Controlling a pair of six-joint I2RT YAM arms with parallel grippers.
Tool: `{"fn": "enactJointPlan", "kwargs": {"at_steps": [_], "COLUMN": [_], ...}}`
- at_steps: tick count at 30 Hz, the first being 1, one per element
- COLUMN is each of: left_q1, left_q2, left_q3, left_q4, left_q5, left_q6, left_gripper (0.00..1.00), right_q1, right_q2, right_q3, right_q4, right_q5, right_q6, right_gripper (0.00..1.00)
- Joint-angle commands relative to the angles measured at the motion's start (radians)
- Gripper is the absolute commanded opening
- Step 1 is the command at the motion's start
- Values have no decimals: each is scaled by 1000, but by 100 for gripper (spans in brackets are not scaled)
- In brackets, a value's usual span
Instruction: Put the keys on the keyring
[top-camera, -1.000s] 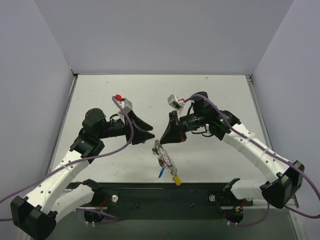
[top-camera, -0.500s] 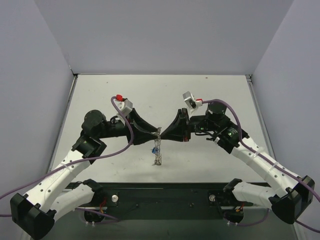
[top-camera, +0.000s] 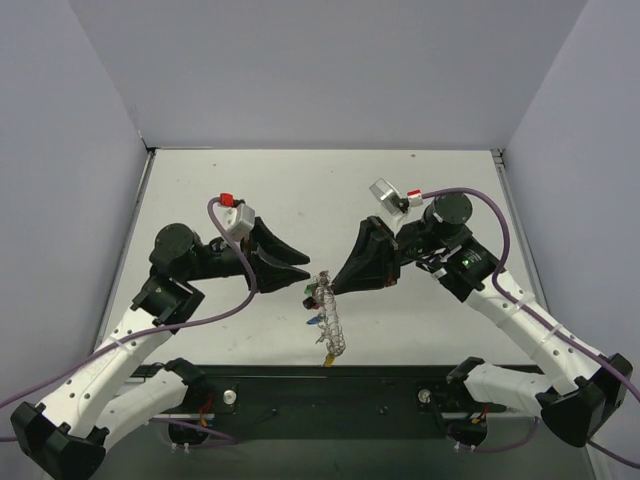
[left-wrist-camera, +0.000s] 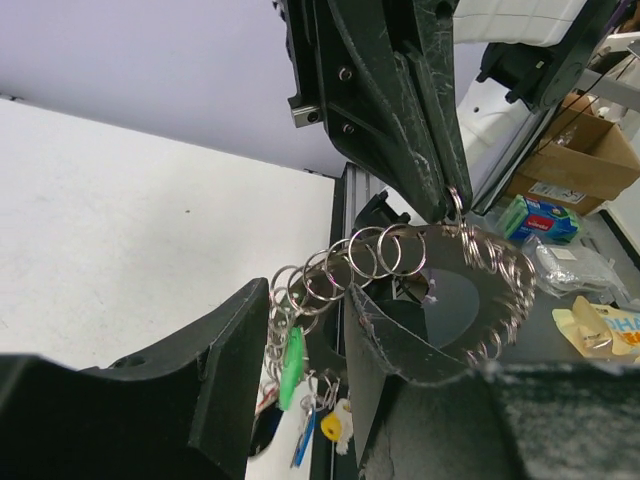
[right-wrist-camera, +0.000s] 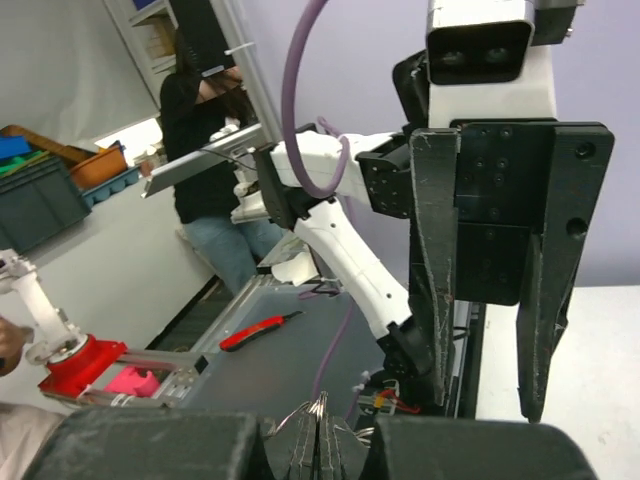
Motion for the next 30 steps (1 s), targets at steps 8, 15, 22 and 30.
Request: {"fn": "enactJointPlan", "kwargs": {"at_steps": [8,15,22,30], "left_q1": [6,6,6,6], "left_q2": [-40,-20,-11,-19], "left_q3": [70,75,90,96], "left_q4": [-46,-36,-25,75], "left_q5": [62,87,107,105], "left_q6": [66,61,57,-9], "left_gripper": [45,45,44,42], "right_q1": [23,55,71,62], "right_q2": [-30,-55,-58,22], "right_q3": [84,110,121,84], "right_q4": [111,120,125,344], "right_q5": [-316,-317,-317,-259], "right_q6": [108,114,108,296], "right_gripper": [0,0,0,0]}}
